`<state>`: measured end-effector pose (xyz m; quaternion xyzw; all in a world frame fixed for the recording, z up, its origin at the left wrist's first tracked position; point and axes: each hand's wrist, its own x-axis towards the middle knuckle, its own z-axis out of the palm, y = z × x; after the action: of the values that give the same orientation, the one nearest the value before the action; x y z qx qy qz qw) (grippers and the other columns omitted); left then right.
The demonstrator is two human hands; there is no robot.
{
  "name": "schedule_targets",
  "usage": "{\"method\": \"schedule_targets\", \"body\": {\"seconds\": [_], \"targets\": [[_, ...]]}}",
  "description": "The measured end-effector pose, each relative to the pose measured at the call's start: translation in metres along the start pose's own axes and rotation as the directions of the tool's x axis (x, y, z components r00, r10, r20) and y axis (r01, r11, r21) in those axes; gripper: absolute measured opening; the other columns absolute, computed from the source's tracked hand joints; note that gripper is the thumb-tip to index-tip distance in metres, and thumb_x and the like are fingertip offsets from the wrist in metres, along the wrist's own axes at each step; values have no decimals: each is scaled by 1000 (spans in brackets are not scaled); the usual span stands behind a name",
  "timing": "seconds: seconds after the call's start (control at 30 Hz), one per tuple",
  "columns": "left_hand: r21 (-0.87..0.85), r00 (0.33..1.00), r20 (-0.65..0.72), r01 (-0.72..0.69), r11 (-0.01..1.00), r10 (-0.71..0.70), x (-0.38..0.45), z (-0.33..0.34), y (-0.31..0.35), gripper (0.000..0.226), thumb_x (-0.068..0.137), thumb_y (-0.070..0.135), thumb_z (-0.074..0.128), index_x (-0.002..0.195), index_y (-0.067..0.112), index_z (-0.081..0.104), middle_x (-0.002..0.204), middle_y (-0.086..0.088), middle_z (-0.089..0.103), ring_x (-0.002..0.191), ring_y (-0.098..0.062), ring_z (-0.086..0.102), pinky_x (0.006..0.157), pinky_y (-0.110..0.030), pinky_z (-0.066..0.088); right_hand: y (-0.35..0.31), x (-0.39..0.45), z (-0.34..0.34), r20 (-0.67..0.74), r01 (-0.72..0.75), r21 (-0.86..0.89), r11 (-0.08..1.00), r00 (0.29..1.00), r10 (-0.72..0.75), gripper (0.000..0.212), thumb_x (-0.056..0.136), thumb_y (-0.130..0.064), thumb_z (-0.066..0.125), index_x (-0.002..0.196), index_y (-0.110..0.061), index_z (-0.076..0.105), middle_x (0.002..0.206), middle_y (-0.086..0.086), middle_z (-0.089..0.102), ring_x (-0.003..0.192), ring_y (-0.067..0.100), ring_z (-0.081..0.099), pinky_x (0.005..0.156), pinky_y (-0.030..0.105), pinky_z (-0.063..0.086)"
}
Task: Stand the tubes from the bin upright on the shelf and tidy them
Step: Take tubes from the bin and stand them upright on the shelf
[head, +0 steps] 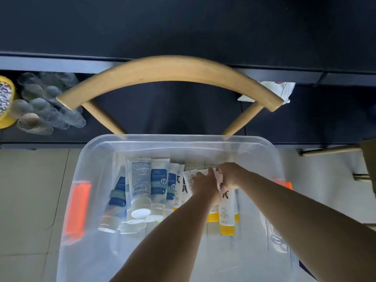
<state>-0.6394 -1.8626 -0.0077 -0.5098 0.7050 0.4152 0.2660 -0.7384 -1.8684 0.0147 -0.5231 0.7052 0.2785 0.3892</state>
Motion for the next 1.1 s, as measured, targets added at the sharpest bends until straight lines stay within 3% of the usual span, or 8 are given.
{"method": "schedule_targets", "body": {"seconds": [0.13, 0.33, 0.47, 0.57, 0.67, 0.8, 0.97, 1.1], "targets": [[-82, 1000, 29, 3, 997, -1, -7, -3, -6, 95, 82, 16, 65, 151, 17, 0, 143, -13, 29, 136, -31, 27, 108, -38, 33, 2, -5, -4, 1, -44, 59, 997, 999, 44, 40, 82, -4, 68, 120, -2, 55, 109, 8, 59, 97, 23, 61, 71, 21, 46], [-186, 999, -50, -23, 982, 14, -19, -16, -26, 66, 79, 7, 65, 136, 11, 33, 133, -7, 40, 125, -26, 42, 97, -33, 43, 2, -16, -3, 9, -90, 74, 993, 996, 90, 20, 85, -8, 65, 101, -8, 53, 80, 0, 47, 73, 16, 51, 48, 17, 32], [-309, 997, -79, -19, 951, -6, -25, -19, -38, 53, 78, 6, 63, 127, 11, 44, 124, -5, 51, 116, -23, 52, 88, -29, 48, 3, -25, 1, 14, -42, 95, 995, 999, 41, 32, 87, -2, 56, 116, -11, 46, 104, 5, 54, 88, 19, 49, 56, 20, 37], [-330, 993, -120, -46, 943, 7, -33, -21, -45, 32, 85, 5, 54, 115, 11, 59, 116, -6, 64, 107, -22, 61, 76, -25, 50, 6, -32, 5, 51, 13, 78, 997, 999, -17, 24, 87, 0, 52, 103, -18, 56, 116, 4, 57, 92, 18, 52, 61, 18, 39], [-306, 993, -108, -77, 949, 46, -44, -23, -52, 27, 88, 7, 54, 112, 8, 63, 115, -10, 66, 103, -24, 63, 76, -28, 52, 9, -42, 0, 97, 37, 90, 995, 994, -46, 30, 87, -2, 50, 110, -10, 67, 115, 6, 64, 93, 16, 60, 70, 18, 51], [-179, 988, -114, -125, 976, 105, -58, -27, -59, 38, 83, 19, 66, 120, 11, 59, 120, -7, 62, 111, -24, 59, 89, -31, 51, 9, -60, -9, 166, 102, 49, 994, 980, -109, 49, 78, 5, 52, 119, -19, 65, 111, 0, 61, 91, 13, 52, 72, 17, 41], [-111, 969, -138, -220, 969, 204, -78, -37, -68, 42, 81, 13, 66, 122, 11, 59, 127, -8, 58, 118, -23, 54, 93, -28, 44, 4, -81, 5, 8, 187, -59, 981, 982, -186, 28, 84, -8, 61, 106, -20, 72, 109, 0, 67, 94, 14, 59, 69, 15, 37], [-219, 949, -192, -289, 932, 249, -109, -60, -75, 41, 83, 15, 64, 123, 15, 59, 128, -4, 59, 117, -21, 54, 93, -25, 42, -3, -111, 10, -99, 172, -124, 977, 978, -185, 24, 85, -17, 61, 107, -19, 70, 93, -11, 60, 106, 17, 56, 82, 25, 41]]}}
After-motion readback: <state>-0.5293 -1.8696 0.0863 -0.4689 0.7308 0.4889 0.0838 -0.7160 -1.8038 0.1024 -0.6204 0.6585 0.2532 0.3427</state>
